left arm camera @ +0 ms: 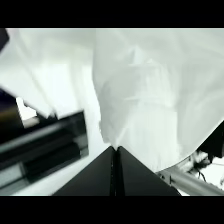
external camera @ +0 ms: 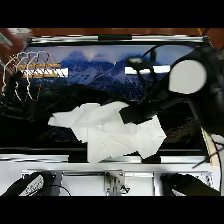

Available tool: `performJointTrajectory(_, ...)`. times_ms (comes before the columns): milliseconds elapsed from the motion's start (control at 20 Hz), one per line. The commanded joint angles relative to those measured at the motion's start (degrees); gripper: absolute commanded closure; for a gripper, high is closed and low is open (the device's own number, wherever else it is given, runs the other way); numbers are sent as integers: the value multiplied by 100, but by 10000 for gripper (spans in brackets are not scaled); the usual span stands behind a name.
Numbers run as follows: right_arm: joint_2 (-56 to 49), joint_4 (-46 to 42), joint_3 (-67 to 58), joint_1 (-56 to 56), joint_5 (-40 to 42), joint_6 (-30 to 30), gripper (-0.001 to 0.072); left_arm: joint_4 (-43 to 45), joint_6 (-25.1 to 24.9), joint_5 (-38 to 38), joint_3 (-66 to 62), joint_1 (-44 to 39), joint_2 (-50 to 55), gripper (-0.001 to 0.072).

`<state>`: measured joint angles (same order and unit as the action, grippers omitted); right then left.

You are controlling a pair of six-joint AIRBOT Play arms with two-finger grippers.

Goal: Fold the shirts.

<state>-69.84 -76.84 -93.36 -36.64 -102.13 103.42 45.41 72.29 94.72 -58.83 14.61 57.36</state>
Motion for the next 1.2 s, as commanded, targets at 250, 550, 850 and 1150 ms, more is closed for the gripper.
performJointTrajectory(250,-940,540,522,4,1134,-1097,637,-103,-520,-295,1891,-11,452,663)
performJointTrajectory(550,-1941,496,522,389,1838,-1128,637,-2179,-1187,-1119,1891,417,1790,663)
performJointTrajectory(850,-2033,627,522,837,1690,-1049,637,-2802,-951,-1816,1891,669,2747,654)
performJointTrajectory(1150,-2033,752,522,833,1556,-1075,637,-3147,-2579,-743,1095,1213,2393,383)
